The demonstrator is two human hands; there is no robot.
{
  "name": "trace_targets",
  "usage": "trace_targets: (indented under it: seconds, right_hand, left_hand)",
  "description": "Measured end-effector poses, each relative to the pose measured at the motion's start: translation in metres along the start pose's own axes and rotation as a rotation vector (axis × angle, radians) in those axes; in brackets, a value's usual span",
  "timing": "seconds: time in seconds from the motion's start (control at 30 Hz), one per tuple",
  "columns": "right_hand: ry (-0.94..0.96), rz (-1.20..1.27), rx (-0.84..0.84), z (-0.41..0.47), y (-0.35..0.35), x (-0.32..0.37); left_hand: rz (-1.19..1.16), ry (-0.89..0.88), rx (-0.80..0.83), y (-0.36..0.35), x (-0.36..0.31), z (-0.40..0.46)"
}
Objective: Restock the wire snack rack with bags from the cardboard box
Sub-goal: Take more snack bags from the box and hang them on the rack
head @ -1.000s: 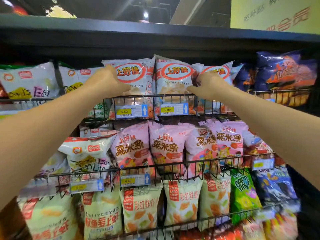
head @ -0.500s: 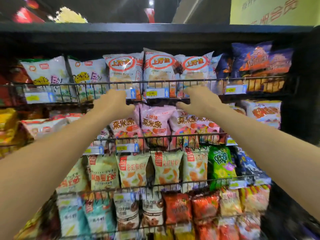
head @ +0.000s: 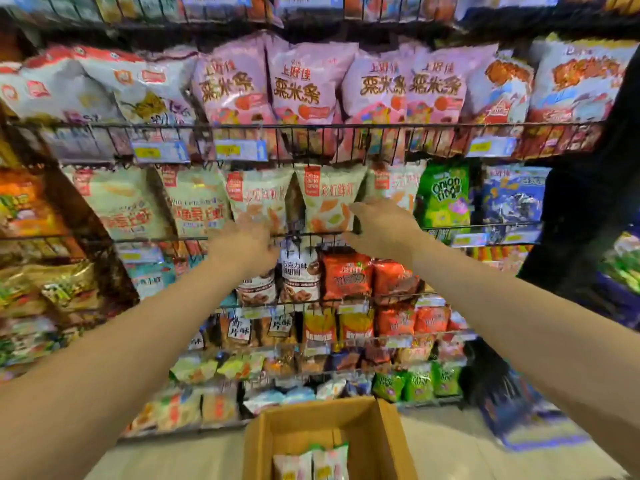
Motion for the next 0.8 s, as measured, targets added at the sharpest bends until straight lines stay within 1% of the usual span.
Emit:
trace_targets:
  seconds: [0.1,0.2,0.3,0.37,0.5,0.57,0.63,0.7,0.8]
  right_hand:
    - [-0.021,0.020,0.131,0.002,-0.064,0.002]
    - [-0.041,0.055,0.242,-0.001,-0.137,0.003]
    - [-0.074,0.088,0.372,-0.010,-0.215,-0.003]
    - [-0.129,0.099,0.474,-0.023,-0.270,-0.015]
    - [-0.260,0.141,0.671,-0.064,-0.379,-0.042]
    - [-0.346,0.167,0.776,-0.094,-0.437,-0.060]
    - [-0.392,0.207,0.895,-0.124,-0.494,-0.074]
    - [-0.451,0.259,0.986,-0.155,-0.551,-0.089]
    - [-0.570,0.296,1.091,-0.198,-0.644,-0.111]
  left_hand:
    - [0.011,-0.018,0.154,-0.064,-0.008,0.004]
    - [-0.028,-0.087,0.190,-0.127,-0.016,0.005]
    - [-0.061,-0.104,0.210,-0.186,-0.022,0.009]
    - [-0.070,-0.119,0.262,-0.228,-0.030,0.013]
    - [-0.081,-0.180,0.441,-0.335,-0.054,0.011]
    - [-0.158,-0.151,0.581,-0.401,-0.065,-0.001]
    - [-0.259,-0.094,0.702,-0.462,-0.075,-0.015]
    - [-0.390,0.008,0.812,-0.528,-0.086,-0.030]
    - [-0.497,0.150,0.943,-0.627,-0.104,-0.055]
Point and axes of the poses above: each hand's wrist, its own z-axis towards the middle knuckle, its own y-axis out of the back of the hand, x = y × z, the point moved 7 cm from there along z, towards the middle knuckle, and after that the axes turned 9 degrees about z, right-handed, at the moved point
